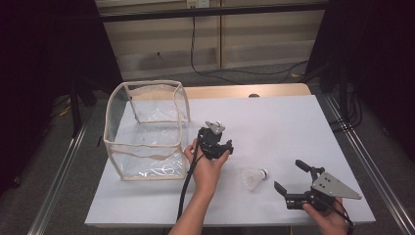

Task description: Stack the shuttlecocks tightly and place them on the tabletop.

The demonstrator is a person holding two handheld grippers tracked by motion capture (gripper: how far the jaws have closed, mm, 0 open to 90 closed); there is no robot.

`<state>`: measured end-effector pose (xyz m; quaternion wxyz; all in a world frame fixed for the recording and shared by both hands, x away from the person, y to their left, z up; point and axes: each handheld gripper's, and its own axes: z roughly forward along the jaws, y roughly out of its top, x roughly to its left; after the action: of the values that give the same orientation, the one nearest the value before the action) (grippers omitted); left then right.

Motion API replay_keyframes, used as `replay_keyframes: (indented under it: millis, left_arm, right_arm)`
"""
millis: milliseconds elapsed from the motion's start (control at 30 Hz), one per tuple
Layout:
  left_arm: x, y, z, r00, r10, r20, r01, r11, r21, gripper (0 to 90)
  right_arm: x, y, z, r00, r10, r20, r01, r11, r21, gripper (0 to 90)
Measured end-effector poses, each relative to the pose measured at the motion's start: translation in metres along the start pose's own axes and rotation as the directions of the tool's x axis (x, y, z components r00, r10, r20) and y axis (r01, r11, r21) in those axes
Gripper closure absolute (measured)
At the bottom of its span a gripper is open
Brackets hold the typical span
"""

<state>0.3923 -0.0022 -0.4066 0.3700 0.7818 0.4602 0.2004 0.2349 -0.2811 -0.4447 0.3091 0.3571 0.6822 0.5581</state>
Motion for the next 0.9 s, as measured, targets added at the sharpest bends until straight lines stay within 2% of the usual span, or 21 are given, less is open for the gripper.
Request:
replay_keyframes:
  millis: [33,67,100,167,233,333,433,633,667,900]
  left_arm:
    - [0.001,0.0,0.0,0.9999,-0.016,-0.004,0.016,0.9998,0.007,38.9]
    - [0.001,0.0,0.0,0.9999,-0.016,-0.004,0.016,0.9998,0.007,40.7]
    - [0.003,0.0,0.001,0.9992,-0.025,-0.033,0.025,0.9997,-0.002,41.8]
    - [0.004,0.001,0.001,0.9988,-0.028,-0.039,0.028,0.9996,0.003,45.3]
    - [0.006,0.001,0.002,0.9971,-0.068,-0.035,0.068,0.9976,0.01,46.1]
    - [0.008,0.001,0.004,0.9965,-0.054,-0.064,0.055,0.9983,0.016,47.5]
    - [0.009,0.001,0.007,0.9959,-0.063,-0.064,0.065,0.9974,0.029,48.5]
    - [0.007,0.0,0.013,0.9968,-0.054,-0.058,0.058,0.9965,0.06,51.4]
    - [0.006,-0.001,0.014,0.9962,-0.063,-0.059,0.067,0.9959,0.061,52.5]
    - [0.003,-0.001,0.013,0.9964,-0.027,-0.08,0.033,0.9969,0.071,68.2]
  right_arm:
    - [0.0,0.0,0.0,1.0,0.003,0.001,-0.003,1.0,-0.001,1.7]
    - [0.0,0.0,0.0,1.0,0.003,0.0,-0.003,1.0,0.0,1.7]
    - [0.0,0.0,0.0,1.0,0.004,0.0,-0.004,1.0,-0.002,1.7]
    - [0.0,0.0,0.0,1.0,0.004,0.0,-0.004,1.0,-0.002,1.7]
    - [0.0,0.0,0.0,1.0,0.003,-0.002,-0.003,1.0,0.0,1.7]
    - [0.0,0.0,0.0,1.0,0.001,-0.002,-0.001,1.0,0.0,1.7]
    - [0.0,0.0,0.001,1.0,-0.003,-0.002,0.003,1.0,0.001,1.7]
    - [0.0,0.0,0.001,1.0,-0.005,-0.002,0.005,1.0,0.004,1.7]
    - [-0.001,-0.001,0.001,1.0,-0.004,-0.002,0.004,1.0,0.005,1.7]
    - [-0.001,-0.001,0.0,1.0,-0.004,-0.002,0.004,1.0,0.005,1.7]
